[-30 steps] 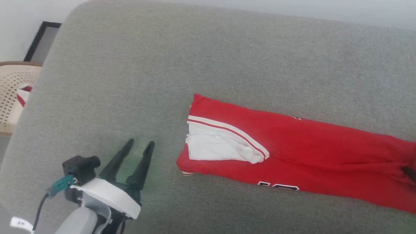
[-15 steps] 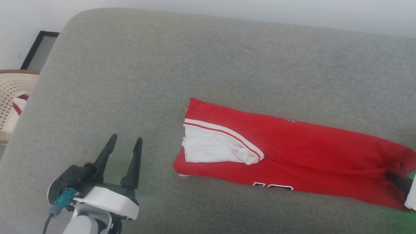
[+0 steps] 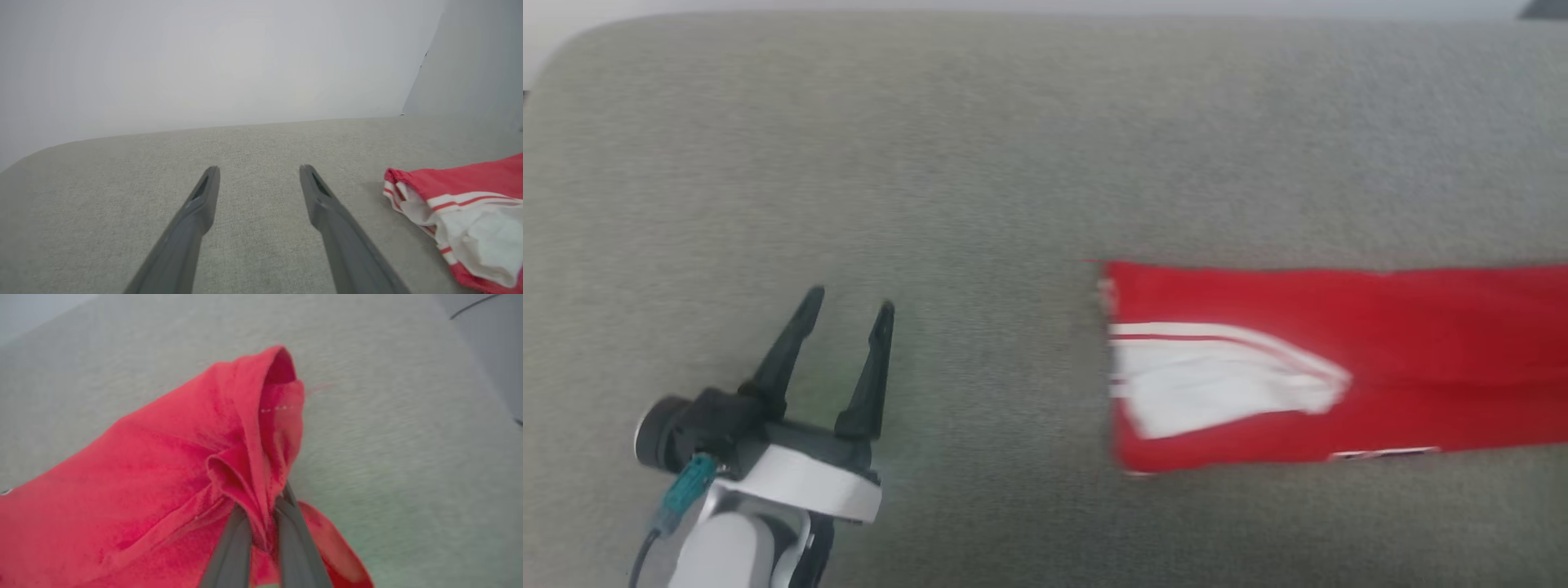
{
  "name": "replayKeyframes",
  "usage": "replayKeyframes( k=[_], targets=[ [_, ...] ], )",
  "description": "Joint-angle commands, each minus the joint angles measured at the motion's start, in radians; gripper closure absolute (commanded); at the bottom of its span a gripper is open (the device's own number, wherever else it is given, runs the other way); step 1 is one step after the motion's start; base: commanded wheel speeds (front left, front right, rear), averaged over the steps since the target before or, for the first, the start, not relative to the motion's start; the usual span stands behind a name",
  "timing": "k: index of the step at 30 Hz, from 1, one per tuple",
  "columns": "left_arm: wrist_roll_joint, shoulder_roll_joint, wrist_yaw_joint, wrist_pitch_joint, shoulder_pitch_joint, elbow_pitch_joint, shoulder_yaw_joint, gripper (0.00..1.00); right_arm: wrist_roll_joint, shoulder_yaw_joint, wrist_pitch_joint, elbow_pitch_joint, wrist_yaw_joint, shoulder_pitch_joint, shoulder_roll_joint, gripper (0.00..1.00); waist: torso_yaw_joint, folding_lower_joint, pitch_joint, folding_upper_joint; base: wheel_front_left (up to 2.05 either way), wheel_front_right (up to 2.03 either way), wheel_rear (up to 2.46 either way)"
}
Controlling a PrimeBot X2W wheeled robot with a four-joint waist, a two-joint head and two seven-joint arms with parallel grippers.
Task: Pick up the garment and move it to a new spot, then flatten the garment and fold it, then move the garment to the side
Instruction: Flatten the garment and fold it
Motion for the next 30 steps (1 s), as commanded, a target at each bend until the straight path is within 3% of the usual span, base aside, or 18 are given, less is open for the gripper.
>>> replayKeyframes(
  k=[1, 7, 11, 16, 23, 30],
  targets=[
    [0.015, 0.003, 0.001, -0.005, -0.027, -0.02, -0.002, 0.0, -0.023, -0.057, -0.037, 0.029, -0.002, -0.038, -0.026, 1.0, -0.038, 0.0, 0.033, 0.0, 0.0, 0.0, 0.0],
    [0.027, 0.005, 0.001, -0.005, -0.048, -0.03, -0.009, 0.0, -0.092, -0.157, -0.102, 0.086, -0.002, -0.083, -0.075, 1.0, -0.057, 0.0, 0.034, 0.0, 0.0, 0.0, 0.0],
    [0.033, -0.002, 0.001, -0.005, -0.039, -0.021, 0.002, 0.0, -0.094, -0.127, -0.1, 0.071, -0.001, -0.071, -0.068, 1.0, -0.063, 0.0, 0.015, 0.0, 0.0, 0.0, 0.0],
    [0.027, -0.014, 0.001, -0.005, -0.019, -0.004, 0.012, 0.0, -0.043, 0.014, -0.066, -0.026, -0.001, -0.007, -0.047, 1.0, -0.052, 0.0, -0.015, 0.0, 0.0, 0.0, 0.0],
    [0.02, -0.03, 0.001, -0.004, 0.001, 0.004, 0.026, 0.0, 0.024, 0.237, 0.022, -0.274, -0.001, 0.091, 0.013, 1.0, -0.015, 0.0, -0.037, 0.0, 0.0, 0.0, 0.0],
    [0.011, -0.039, 0.001, -0.004, 0.005, 0.012, 0.011, 0.0, 0.031, 0.425, 0.086, -0.408, -0.001, 0.088, 0.07, 1.0, 0.036, 0.0, -0.045, 0.0, 0.0, 0.0, 0.0]
  ],
)
